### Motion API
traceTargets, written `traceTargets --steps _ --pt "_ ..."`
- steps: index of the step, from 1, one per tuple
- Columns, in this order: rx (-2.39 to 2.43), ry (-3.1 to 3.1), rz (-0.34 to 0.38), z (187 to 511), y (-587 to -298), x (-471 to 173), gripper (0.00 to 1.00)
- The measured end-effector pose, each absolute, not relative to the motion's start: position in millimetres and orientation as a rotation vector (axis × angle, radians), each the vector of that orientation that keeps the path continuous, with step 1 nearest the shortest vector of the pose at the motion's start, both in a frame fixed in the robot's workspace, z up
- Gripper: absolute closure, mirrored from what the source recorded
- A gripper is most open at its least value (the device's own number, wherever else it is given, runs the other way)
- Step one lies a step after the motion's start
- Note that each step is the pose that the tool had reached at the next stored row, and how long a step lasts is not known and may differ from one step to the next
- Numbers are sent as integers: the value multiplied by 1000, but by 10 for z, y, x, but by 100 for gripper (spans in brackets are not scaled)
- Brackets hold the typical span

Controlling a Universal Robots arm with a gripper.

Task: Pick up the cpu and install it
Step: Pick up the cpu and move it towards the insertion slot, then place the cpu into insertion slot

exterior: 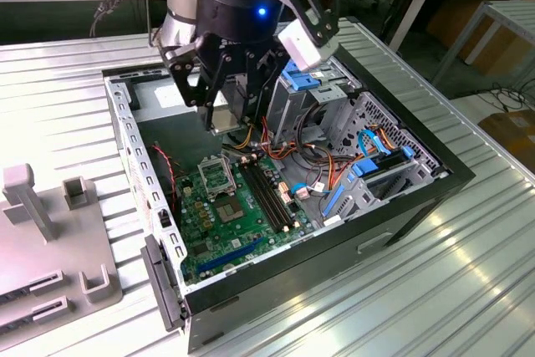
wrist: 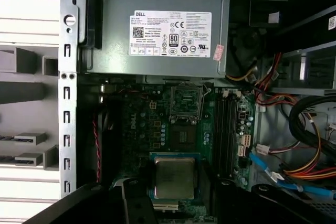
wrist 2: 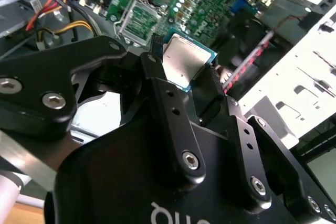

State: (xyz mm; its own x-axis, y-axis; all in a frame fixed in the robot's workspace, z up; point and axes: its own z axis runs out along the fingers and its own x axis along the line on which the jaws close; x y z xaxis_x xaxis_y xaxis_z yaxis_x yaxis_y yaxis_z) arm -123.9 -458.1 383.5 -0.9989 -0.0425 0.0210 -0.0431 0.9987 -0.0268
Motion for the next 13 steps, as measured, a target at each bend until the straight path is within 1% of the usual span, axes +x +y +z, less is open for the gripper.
traceTargets --steps 4,13 --pt "67 -3120 42 3806 -4582 -1117 53" --pt "67 -3120 43 3786 -4581 -1109 53"
